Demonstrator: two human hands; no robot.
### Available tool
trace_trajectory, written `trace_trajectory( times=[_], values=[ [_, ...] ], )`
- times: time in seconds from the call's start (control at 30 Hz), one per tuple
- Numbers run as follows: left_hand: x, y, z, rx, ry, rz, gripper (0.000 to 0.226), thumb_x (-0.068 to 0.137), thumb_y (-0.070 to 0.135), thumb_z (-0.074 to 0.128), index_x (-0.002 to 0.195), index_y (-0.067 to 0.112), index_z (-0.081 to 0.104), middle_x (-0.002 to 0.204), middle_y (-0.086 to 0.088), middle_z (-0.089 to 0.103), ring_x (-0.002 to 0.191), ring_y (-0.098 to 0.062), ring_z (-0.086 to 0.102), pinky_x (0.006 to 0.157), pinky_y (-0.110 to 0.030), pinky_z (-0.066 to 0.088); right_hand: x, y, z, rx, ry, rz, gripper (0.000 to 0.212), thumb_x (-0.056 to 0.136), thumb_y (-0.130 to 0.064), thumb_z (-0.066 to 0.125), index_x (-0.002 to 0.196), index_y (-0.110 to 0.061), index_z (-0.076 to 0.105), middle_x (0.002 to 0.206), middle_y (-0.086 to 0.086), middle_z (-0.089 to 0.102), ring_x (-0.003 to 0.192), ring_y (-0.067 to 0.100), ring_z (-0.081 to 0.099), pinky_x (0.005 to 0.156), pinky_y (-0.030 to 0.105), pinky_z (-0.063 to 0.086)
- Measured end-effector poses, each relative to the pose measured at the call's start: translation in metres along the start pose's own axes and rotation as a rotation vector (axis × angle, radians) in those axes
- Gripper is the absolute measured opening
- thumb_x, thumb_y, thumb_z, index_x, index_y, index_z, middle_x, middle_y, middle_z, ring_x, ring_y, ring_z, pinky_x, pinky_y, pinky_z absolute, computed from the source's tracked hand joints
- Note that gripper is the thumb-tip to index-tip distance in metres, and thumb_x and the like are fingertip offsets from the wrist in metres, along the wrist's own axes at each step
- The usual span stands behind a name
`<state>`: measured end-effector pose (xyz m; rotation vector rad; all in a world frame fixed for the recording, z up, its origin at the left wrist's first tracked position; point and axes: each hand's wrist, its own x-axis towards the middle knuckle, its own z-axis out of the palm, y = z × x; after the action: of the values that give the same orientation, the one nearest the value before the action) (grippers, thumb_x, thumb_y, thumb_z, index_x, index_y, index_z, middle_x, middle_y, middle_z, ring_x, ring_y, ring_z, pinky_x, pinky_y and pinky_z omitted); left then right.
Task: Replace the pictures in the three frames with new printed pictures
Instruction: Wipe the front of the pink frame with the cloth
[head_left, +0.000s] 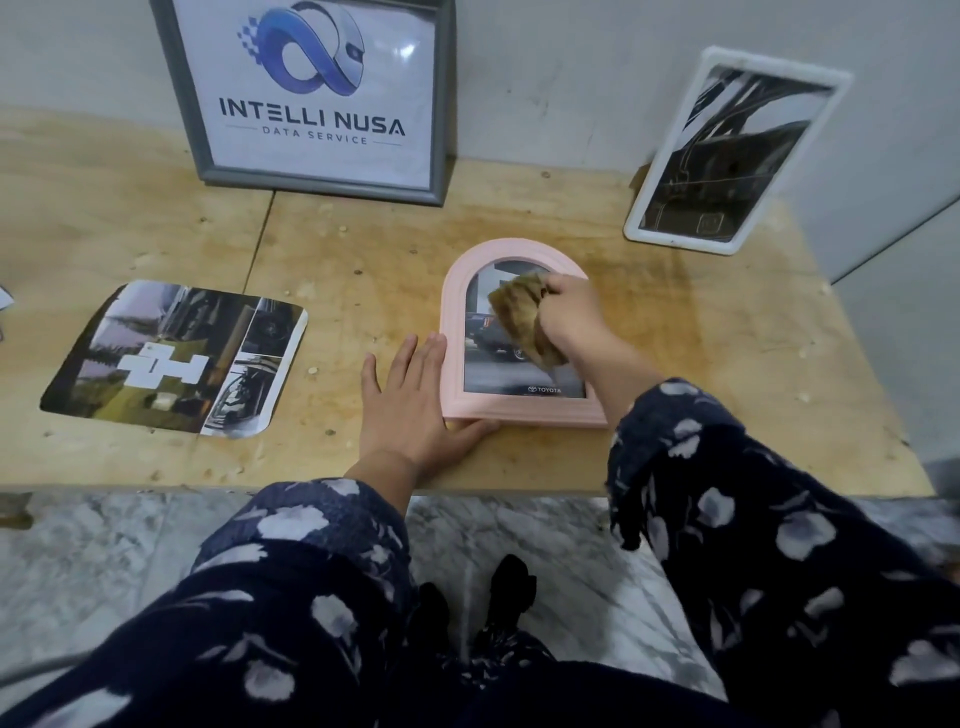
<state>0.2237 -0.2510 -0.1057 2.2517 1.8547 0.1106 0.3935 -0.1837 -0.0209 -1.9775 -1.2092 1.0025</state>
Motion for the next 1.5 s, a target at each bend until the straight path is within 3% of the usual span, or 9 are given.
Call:
trace_trajectory(
  times=[0.27, 0.43, 0.67, 0.8, 0.9, 1.07, 1.23, 1.33, 1.5],
  values=[
    [0.002, -0.002, 0.001, -0.022, 0.021, 0.007, 0.113, 0.068, 0.092, 0.024, 0.153, 0.020, 0.008, 0.160, 0.009, 0.012, 0.149, -0.012, -0.002, 0.117, -0.054, -0.004, 0.043, 0.011, 0.037, -0.744, -0.086, -0.339, 0.033, 0.085, 0.001, 0.046, 0.110, -0.010, 0.064, 0.105, 0.011, 0.066, 0.098, 0.032, 0.061, 0.077, 0.035, 0.048],
    [0.003, -0.004, 0.002, -0.009, 0.006, 0.014, 0.113, 0.068, 0.092, 0.021, 0.153, 0.019, 0.006, 0.161, 0.008, 0.011, 0.149, -0.013, -0.003, 0.117, -0.055, -0.004, 0.011, 0.050, 0.046, -0.556, -0.071, -0.592, 0.048, 0.078, -0.006, 0.039, 0.118, 0.001, 0.064, 0.123, 0.019, 0.063, 0.119, 0.034, 0.055, 0.110, 0.039, 0.033],
    [0.002, -0.002, 0.003, -0.009, 0.009, 0.008, 0.112, 0.070, 0.092, 0.021, 0.153, 0.018, 0.009, 0.161, 0.007, 0.013, 0.149, -0.014, 0.000, 0.116, -0.055, -0.002, -0.015, 0.080, 0.037, -0.657, -0.080, -0.950, 0.040, 0.058, 0.005, 0.077, 0.097, 0.001, 0.074, 0.097, 0.016, 0.073, 0.086, 0.034, 0.070, 0.084, 0.045, 0.055],
    [0.003, -0.001, 0.003, 0.025, 0.003, 0.007, 0.115, 0.067, 0.093, 0.015, 0.153, 0.018, 0.009, 0.161, 0.007, 0.012, 0.149, -0.014, -0.001, 0.116, -0.056, 0.000, -0.010, 0.076, 0.016, -0.898, -0.194, -1.178, 0.017, 0.069, -0.003, 0.068, 0.082, -0.011, 0.074, 0.084, 0.007, 0.073, 0.078, 0.027, 0.068, 0.072, 0.036, 0.055],
    [0.004, -0.002, -0.001, 0.001, -0.057, -0.004, 0.118, 0.061, 0.093, 0.016, 0.152, 0.020, 0.008, 0.161, 0.008, 0.009, 0.148, -0.012, -0.004, 0.116, -0.055, -0.004, -0.005, 0.051, -0.012, -1.025, -0.332, -0.818, 0.025, 0.085, -0.003, 0.051, 0.092, -0.017, 0.071, 0.100, 0.001, 0.070, 0.094, 0.024, 0.062, 0.073, 0.027, 0.041],
    [0.015, 0.014, -0.018, -0.296, 0.042, -0.202, 0.074, 0.083, 0.071, 0.032, 0.140, 0.024, 0.036, 0.143, 0.000, 0.045, 0.138, -0.017, 0.032, 0.113, -0.047, 0.014, 0.000, 0.038, -0.055, -0.013, -0.044, -0.124, 0.046, 0.087, 0.006, 0.036, 0.110, -0.022, 0.064, 0.097, 0.004, 0.067, 0.089, 0.029, 0.065, 0.071, 0.042, 0.056],
    [0.044, 0.044, -0.031, -0.461, 0.068, -0.510, 0.041, 0.091, 0.034, 0.051, 0.126, 0.015, 0.049, 0.125, -0.010, 0.057, 0.123, -0.031, 0.042, 0.095, -0.043, 0.037, 0.018, 0.062, -0.077, 0.328, 0.075, 0.378, 0.036, 0.097, -0.009, 0.029, 0.116, -0.008, 0.060, 0.108, 0.012, 0.062, 0.078, 0.026, 0.057, 0.063, 0.031, 0.046],
    [0.061, 0.059, -0.034, -0.576, 0.021, -0.661, 0.047, 0.091, 0.035, 0.049, 0.126, 0.003, 0.050, 0.128, -0.018, 0.053, 0.120, -0.038, 0.045, 0.093, -0.043, 0.041, 0.018, 0.065, -0.071, 0.510, 0.052, 0.469, 0.033, 0.098, -0.013, 0.030, 0.113, -0.010, 0.060, 0.112, 0.017, 0.065, 0.095, 0.034, 0.064, 0.081, 0.043, 0.056],
    [0.073, 0.051, -0.033, -0.850, -0.128, -0.936, 0.071, 0.091, 0.056, 0.023, 0.131, 0.005, 0.051, 0.130, -0.021, 0.052, 0.116, -0.039, 0.051, 0.102, -0.046, 0.043, 0.028, 0.048, -0.057, 0.510, 0.000, 0.464, 0.040, 0.091, -0.021, 0.031, 0.120, -0.018, 0.059, 0.108, 0.010, 0.066, 0.091, 0.031, 0.064, 0.065, 0.032, 0.054]
  ],
)
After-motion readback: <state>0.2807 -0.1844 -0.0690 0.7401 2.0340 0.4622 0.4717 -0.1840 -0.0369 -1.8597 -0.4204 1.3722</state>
